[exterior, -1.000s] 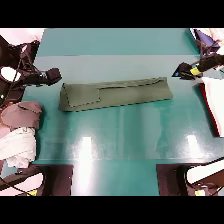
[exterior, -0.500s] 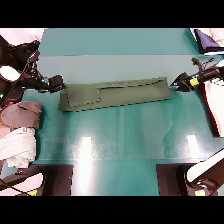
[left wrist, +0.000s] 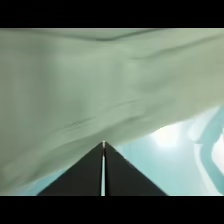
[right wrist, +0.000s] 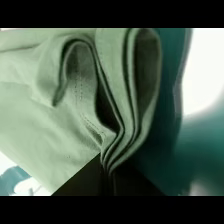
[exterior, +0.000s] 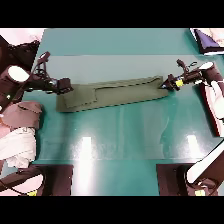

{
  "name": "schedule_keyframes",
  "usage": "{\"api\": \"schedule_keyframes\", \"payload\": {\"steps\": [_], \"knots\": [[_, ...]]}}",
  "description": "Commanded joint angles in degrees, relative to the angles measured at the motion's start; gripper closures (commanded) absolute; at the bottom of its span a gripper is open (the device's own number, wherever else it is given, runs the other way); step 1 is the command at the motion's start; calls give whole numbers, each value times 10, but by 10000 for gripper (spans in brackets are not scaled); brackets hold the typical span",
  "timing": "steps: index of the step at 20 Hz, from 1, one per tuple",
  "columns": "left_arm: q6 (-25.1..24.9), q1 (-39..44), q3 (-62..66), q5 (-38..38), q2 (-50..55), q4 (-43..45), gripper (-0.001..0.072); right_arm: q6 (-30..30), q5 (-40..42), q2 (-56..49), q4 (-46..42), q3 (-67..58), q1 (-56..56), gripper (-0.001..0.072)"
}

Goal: Fold the shirts.

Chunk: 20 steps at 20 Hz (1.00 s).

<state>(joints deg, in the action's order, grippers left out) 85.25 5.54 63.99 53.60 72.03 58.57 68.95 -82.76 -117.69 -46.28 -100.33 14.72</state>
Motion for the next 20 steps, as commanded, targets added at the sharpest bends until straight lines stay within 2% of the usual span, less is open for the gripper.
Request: {"api": "schedule_keyframes", "payload": {"steps": [1, 6, 8, 11, 15, 17, 20], "knots": [[25, 59, 4, -50, 8, 6, 684, -31, -24, 12, 3, 0, -13, 694], [30, 157, 73, -33, 109, 5, 684, -21, -97, 119, 2, 8, -14, 697], [30, 197, 131, -33, 171, 5, 684, 13, -95, 178, 2, 31, -22, 696], [37, 239, 229, -31, 270, 5, 684, 18, -90, 255, 3, 72, -45, 697], [56, 253, 314, -16, 358, 5, 684, 25, -44, 329, 3, 88, -100, 697], [63, 252, 316, -8, 369, 14, 683, 32, -2, 359, 3, 86, -132, 697], [63, 252, 316, 18, 370, 43, 683, 42, 10, 366, 2, 45, -178, 697]]}}
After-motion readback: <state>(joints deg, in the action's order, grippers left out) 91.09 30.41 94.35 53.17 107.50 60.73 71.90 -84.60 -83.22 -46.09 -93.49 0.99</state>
